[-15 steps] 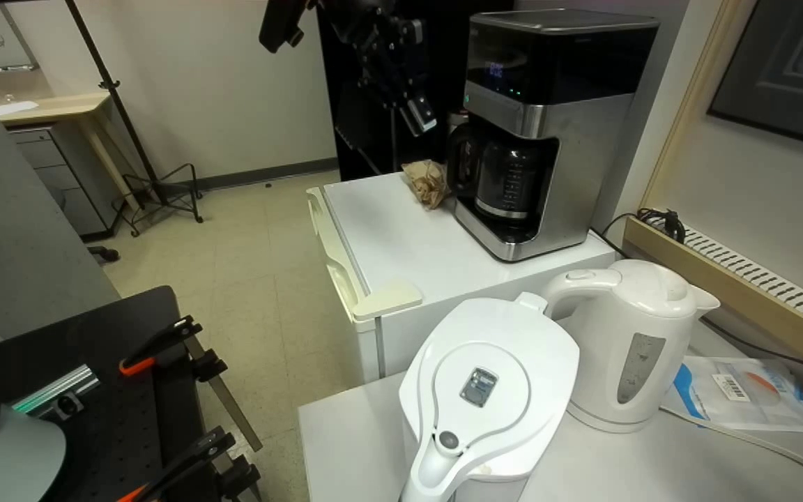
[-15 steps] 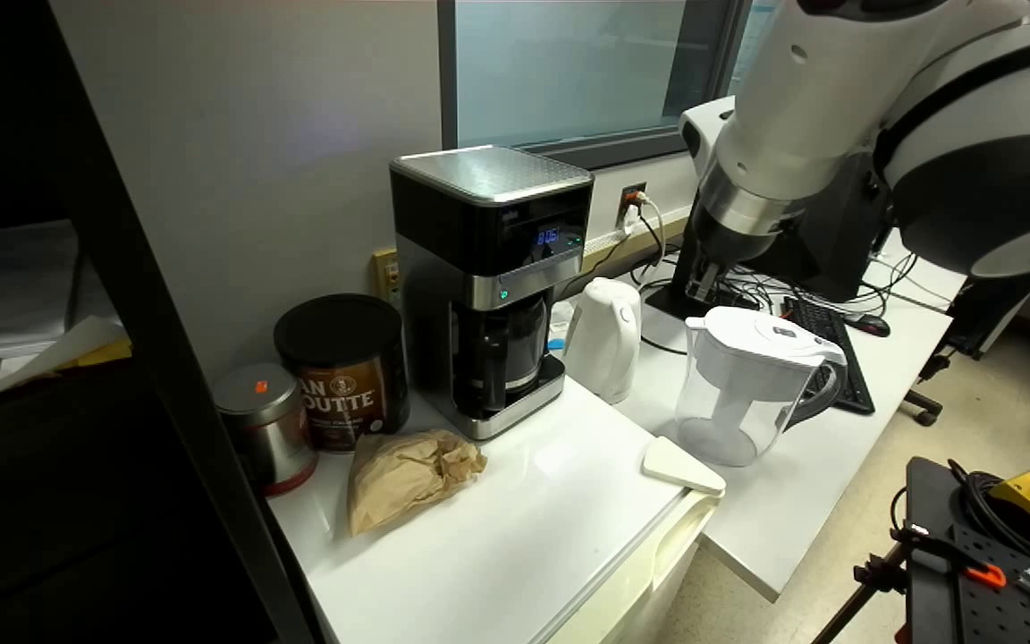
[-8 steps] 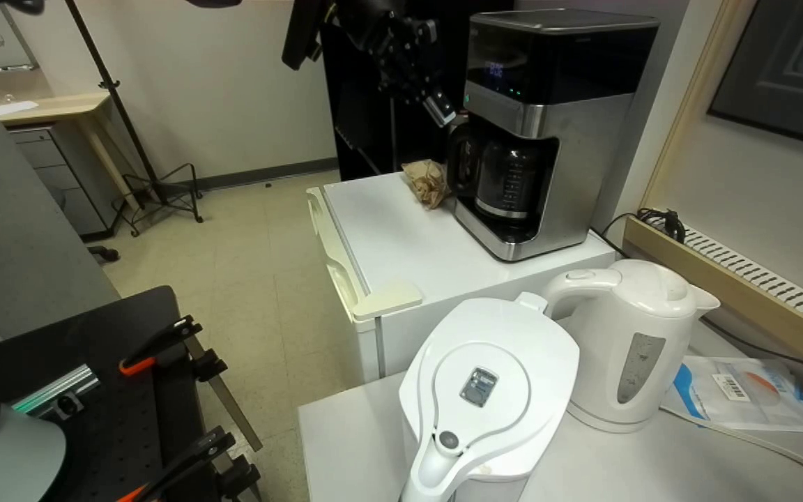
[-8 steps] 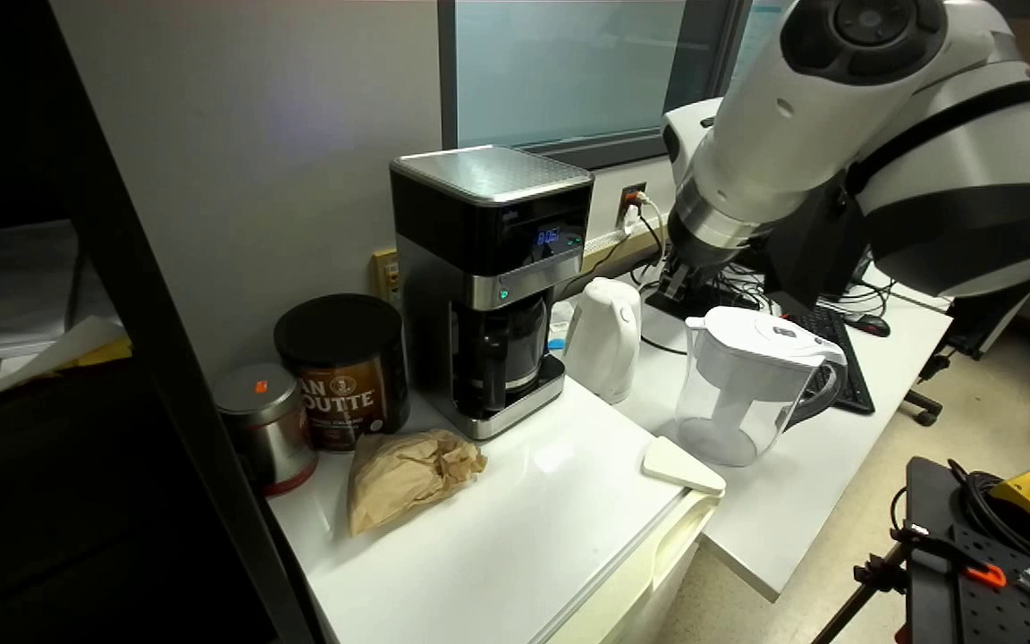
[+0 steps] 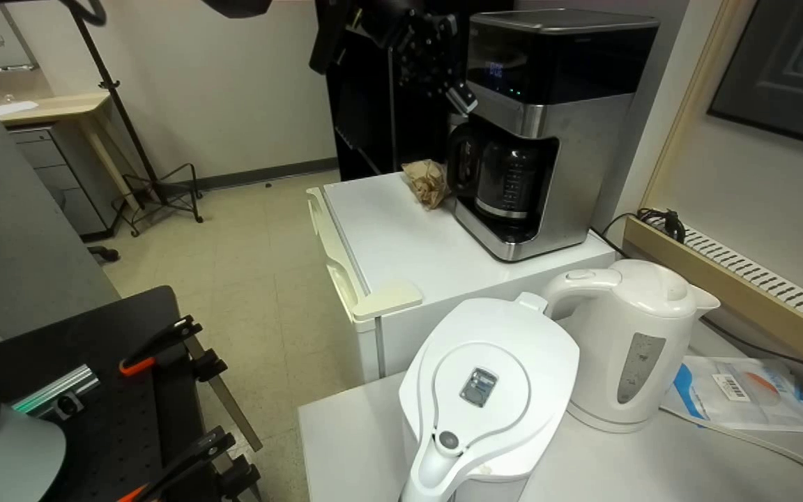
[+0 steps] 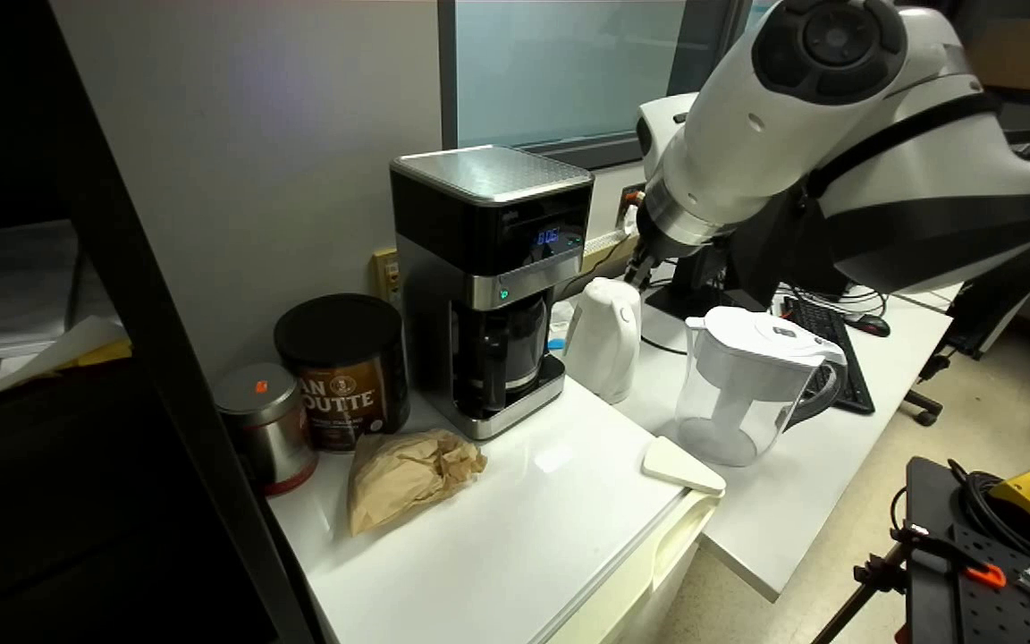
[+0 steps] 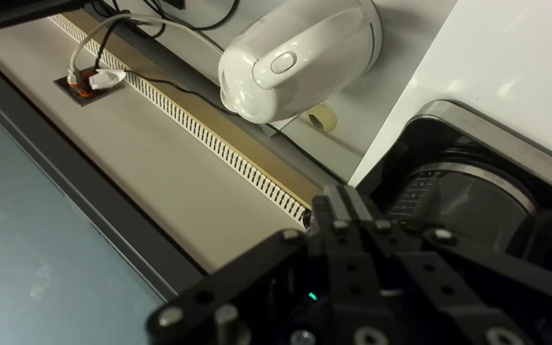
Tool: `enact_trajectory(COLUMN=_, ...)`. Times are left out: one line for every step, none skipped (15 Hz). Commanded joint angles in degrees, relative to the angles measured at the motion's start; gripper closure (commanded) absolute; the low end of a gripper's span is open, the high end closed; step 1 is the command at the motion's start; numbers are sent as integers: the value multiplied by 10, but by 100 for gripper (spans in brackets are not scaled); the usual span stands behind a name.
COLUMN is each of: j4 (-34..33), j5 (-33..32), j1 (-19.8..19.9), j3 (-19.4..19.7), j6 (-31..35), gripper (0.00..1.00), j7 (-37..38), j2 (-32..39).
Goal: Press a button on the coffee maker
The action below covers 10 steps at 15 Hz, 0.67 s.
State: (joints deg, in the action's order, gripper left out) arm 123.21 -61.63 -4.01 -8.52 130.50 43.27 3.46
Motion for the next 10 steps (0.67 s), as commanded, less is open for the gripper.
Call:
enact_trajectory(j4=-32, j5=-19, j1=-9, j3=15, j6=25, gripper=99, j7=12, j2=30)
enact_trajectory(j4=-37, j5=-20, j1=-9, j3=16, j6=31, gripper=99, j7=11, j2=35)
enact_trajectory(j4=-41, j5=-24, j1=-9, j3=18, j6=36, gripper=99, j7=13, j2=39)
enact_trajectory(j4=-45, j5=-25, j1=-9, j3=20, j6=41, gripper=99, j7=12, j2=43)
enact_trajectory(j4=-49, j5=-28, j1=-10, j3=22, j6=45, gripper=99, j7=12, j2=47)
enact_trajectory(j4=-52, j5=-28, j1=-10, j3=23, j6=49, gripper=99, j7=11, j2=50)
enact_trajectory(j4=-56, j5=-28, j1=-10, j3=24, j6=53, gripper=99, j7=11, j2=53)
enact_trajectory(j4=-59, j5=-27, j1=-9, j3=26, j6=57, gripper=99, j7=10, j2=57)
enact_trajectory(j4=-63, j5=-26, j1=-10, j3=27, j6=61, gripper=99, j7=9, j2=60)
enact_trajectory(j4=-66, j5=-27, j1=-10, j3=28, j6=64, gripper=99, j7=9, j2=63)
